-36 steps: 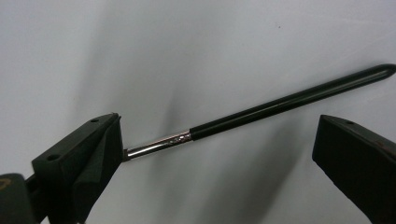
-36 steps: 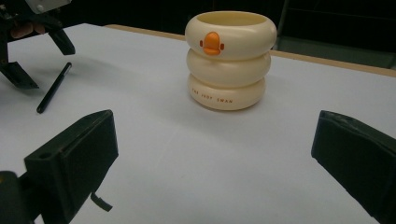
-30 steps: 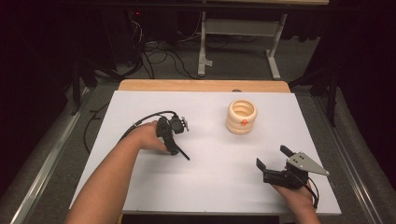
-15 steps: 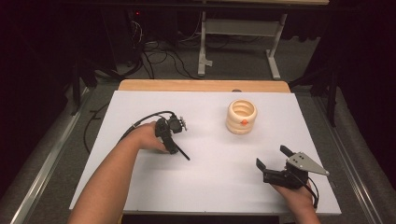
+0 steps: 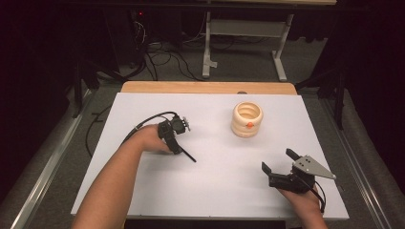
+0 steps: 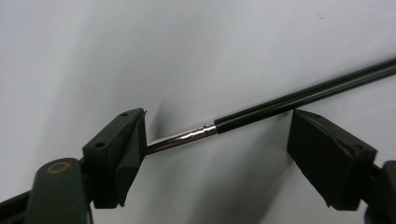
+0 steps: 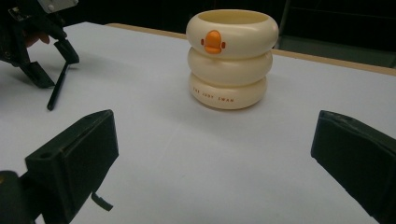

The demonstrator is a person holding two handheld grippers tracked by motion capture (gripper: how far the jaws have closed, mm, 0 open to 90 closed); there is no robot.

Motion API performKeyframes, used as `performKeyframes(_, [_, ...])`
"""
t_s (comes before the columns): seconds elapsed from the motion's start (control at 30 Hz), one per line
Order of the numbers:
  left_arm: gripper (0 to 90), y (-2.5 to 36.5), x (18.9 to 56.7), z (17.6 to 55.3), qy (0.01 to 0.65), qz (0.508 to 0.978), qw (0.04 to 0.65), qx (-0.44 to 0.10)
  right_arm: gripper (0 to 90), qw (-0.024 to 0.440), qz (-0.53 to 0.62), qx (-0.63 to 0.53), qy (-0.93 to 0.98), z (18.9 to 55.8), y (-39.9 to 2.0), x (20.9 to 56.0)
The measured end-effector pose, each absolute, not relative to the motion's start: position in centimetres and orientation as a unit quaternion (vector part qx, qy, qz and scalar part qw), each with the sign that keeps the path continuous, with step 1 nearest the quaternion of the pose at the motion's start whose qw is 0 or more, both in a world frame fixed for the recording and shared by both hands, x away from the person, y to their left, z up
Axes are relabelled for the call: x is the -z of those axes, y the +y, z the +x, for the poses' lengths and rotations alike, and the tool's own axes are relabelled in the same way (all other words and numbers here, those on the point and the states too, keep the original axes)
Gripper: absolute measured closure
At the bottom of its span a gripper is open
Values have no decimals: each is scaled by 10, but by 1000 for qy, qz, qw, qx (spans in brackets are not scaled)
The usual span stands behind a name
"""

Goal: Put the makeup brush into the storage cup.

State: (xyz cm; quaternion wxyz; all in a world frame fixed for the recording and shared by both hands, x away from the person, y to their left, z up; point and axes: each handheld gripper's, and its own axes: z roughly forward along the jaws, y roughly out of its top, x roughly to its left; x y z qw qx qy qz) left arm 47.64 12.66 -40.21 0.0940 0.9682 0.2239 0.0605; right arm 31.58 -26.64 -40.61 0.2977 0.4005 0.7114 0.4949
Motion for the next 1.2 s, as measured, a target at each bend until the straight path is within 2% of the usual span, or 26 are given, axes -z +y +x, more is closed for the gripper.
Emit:
performKeyframes(0.3, [383, 129, 401, 477, 223, 969, 104, -31, 22, 298, 399, -495, 712, 316, -266, 406])
performKeyframes(0.47, [424, 128, 400, 477, 224, 969, 103, -28, 22, 298, 400, -495, 712, 316, -266, 406])
performKeyframes(0.83, [614, 130, 398, 475, 219, 971, 95, -26, 22, 298, 399, -496, 711, 315, -266, 406])
performKeyframes(1.2, [748, 130, 397, 474, 214, 972, 93, -26, 22, 298, 398, -496, 712, 315, -266, 406])
